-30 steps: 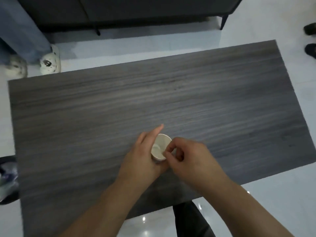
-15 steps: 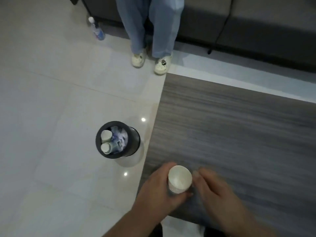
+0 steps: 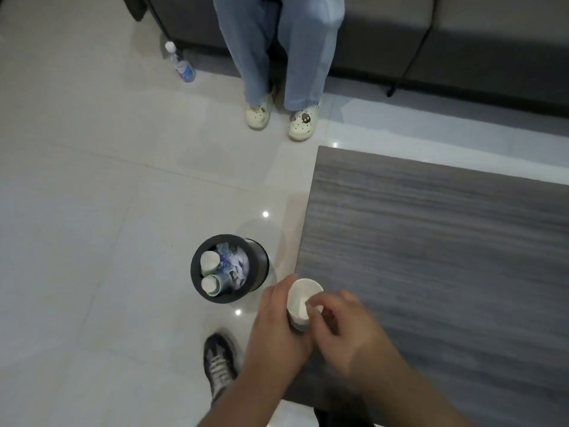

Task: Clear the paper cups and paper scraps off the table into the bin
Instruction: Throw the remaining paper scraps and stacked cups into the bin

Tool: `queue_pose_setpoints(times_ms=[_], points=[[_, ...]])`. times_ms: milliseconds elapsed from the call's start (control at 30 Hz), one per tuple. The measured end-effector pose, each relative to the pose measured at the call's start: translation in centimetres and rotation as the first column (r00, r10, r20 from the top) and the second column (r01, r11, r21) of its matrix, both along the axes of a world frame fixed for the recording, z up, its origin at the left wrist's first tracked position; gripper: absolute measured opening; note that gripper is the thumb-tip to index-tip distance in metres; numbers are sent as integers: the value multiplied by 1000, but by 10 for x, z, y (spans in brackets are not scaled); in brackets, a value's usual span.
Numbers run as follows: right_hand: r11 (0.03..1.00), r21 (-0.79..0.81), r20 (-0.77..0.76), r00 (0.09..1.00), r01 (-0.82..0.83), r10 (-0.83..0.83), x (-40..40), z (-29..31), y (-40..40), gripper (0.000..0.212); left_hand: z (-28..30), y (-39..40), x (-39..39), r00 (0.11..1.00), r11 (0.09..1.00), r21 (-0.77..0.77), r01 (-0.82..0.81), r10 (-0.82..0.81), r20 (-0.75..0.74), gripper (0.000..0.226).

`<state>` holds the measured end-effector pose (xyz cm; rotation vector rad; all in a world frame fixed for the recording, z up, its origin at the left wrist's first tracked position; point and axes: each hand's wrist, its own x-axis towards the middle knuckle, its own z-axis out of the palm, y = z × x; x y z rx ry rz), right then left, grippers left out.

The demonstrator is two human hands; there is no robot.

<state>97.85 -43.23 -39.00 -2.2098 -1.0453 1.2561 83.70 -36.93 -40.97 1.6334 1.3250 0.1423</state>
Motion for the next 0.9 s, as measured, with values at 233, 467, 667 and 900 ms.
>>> queue_pose_setpoints(times_ms=[233,467,667,900], points=[[959,2,-80,956,282,-281,-63,-32,7,30,-56,14,-49,972,951,-205,-233,223,-75,93],[831,-312,-194,826,460,-530,-159,-68,47,21,-89,116,-180,959,969,-160,-188,146,-244,68],[787,-393,-215,784,476,-582,-201,-119,129,16,-134,193,-190,972,992,-120,-47,17,-234,73],[777,-399,-178,789,488,-587,-182,-229,197,29,-242,208,-134,931,945,-320,-69,-54,-361,64]])
